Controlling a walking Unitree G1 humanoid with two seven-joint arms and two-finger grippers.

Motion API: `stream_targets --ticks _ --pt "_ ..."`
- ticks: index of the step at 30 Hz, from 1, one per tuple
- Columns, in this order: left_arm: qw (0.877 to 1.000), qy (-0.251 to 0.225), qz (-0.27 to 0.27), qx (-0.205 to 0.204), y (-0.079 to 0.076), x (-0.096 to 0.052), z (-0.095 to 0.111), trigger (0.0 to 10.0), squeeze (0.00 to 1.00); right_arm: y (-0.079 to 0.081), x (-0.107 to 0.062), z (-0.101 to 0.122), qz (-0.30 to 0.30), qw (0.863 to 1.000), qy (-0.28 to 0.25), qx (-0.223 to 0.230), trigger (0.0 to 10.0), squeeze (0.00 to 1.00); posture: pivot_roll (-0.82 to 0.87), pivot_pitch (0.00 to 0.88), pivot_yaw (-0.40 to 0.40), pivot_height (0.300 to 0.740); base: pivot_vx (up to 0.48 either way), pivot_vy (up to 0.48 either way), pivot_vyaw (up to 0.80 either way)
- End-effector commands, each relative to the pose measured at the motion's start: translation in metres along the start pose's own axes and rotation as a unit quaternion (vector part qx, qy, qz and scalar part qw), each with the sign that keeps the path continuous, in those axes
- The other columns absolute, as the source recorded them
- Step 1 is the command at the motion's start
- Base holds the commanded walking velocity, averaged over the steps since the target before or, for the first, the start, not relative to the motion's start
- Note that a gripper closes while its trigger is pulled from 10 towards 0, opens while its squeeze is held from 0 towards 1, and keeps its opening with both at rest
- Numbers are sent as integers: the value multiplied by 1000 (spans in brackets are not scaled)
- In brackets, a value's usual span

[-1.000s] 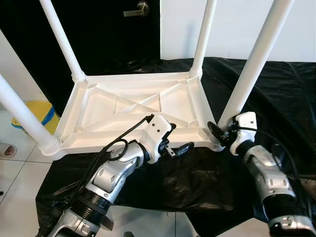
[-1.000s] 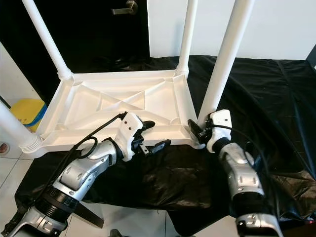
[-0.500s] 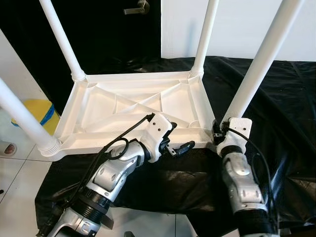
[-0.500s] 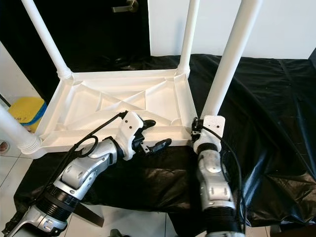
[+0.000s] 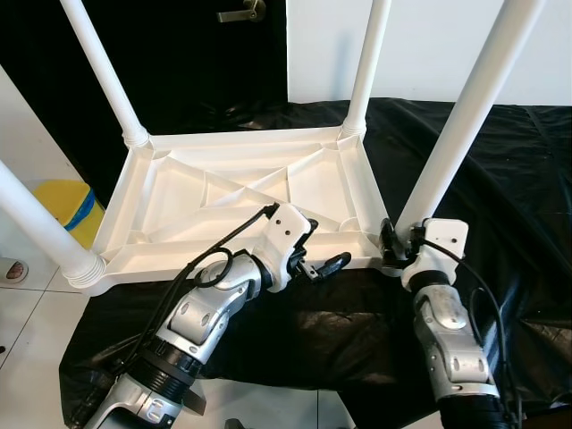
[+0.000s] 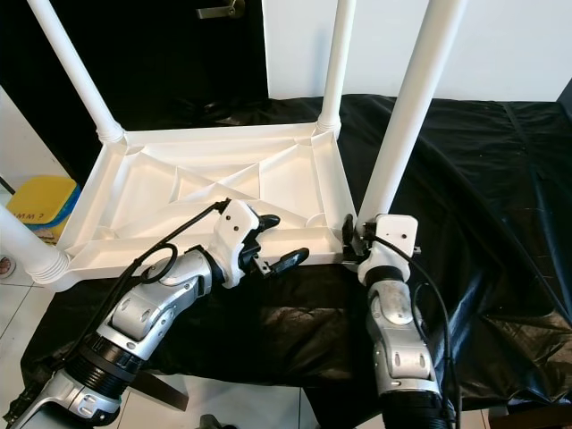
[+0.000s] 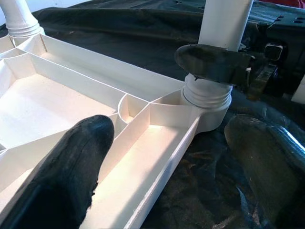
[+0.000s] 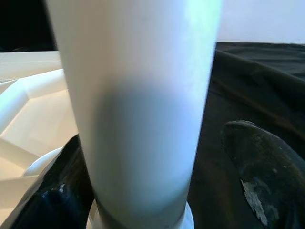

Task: Building children table

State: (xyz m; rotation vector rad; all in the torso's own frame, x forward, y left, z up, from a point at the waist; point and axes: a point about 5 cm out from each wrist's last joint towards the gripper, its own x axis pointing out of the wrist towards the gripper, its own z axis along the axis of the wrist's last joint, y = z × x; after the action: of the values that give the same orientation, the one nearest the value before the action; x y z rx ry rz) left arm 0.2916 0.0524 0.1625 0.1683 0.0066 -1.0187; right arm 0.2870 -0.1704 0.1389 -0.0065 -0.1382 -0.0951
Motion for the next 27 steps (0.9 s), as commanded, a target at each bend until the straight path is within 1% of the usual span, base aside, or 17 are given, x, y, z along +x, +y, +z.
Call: stream_targets --ticks 1,2,4,9,10,11,12,13,15,16,17,18,19,21,24,25,27 --pt "997 8 -75 9 -4 -1 -1 10000 0 -8 -5 3 -2 1000 -10 4 10000 0 -155 91 39 740 0 0 0" --pt "997 8 -75 9 -4 -1 -1 10000 0 -8 -5 3 -2 1000 -10 4 10000 0 -155 91 39 740 0 0 0" --pt "997 10 -75 13 0 -4 0 10000 0 -13 -16 9 18 1000 -21 5 10000 0 -158 91 43 740 0 0 0" --pt "997 13 -75 13 1 -6 -1 10000 0 -13 -25 9 30 999 -21 5 10000 0 -160 94 44 740 0 0 0" --pt "997 13 -76 13 2 -8 -1 10000 0 -13 -33 10 40 999 -20 4 10000 0 -164 102 46 740 0 0 0" --pt "997 13 -76 13 2 -8 -1 10000 0 -13 -33 10 40 999 -20 4 10000 0 -164 102 46 740 0 0 0" --pt "997 15 -79 13 5 -12 0 10000 0 -11 -47 12 68 998 -15 6 10000 0 -170 100 49 740 0 0 0" --pt "997 15 -79 13 5 -12 0 10000 0 -11 -47 12 68 998 -15 6 10000 0 -170 100 49 740 0 0 0" --pt "996 19 -81 19 7 -13 -1 10000 0 -9 -55 11 91 996 -5 13 10000 0 -172 96 54 740 0 0 0" --pt "996 19 -81 19 7 -13 -1 10000 0 -9 -55 11 91 996 -5 13 10000 0 -172 96 54 740 0 0 0" --pt "996 23 -81 24 12 -15 0 10000 0 -9 -66 10 123 992 11 14 10000 0 -182 107 65 740 0 0 0" --pt "996 24 -81 25 13 -15 0 10000 0 -9 -70 10 133 991 16 15 10000 0 -183 107 67 740 0 0 0" --pt "996 24 -81 25 13 -15 0 10000 0 -9 -70 10 133 991 16 15 10000 0 -183 107 67 740 0 0 0" --pt "996 26 -81 27 15 -16 0 10000 0 -7 -76 10 166 986 28 15 10000 0 -188 107 72 740 0 0 0" --pt "996 30 -84 29 16 -17 0 10000 0 -1 -82 9 231 971 49 21 10000 0 -195 109 79 740 0 0 0" --pt "996 30 -84 29 16 -17 0 10000 0 -1 -82 9 231 971 49 21 10000 0 -195 109 79 740 0 0 0" --pt "995 29 -86 28 16 -18 0 10000 0 5 -82 8 263 962 61 26 10000 0 -196 111 82 740 0 0 0"
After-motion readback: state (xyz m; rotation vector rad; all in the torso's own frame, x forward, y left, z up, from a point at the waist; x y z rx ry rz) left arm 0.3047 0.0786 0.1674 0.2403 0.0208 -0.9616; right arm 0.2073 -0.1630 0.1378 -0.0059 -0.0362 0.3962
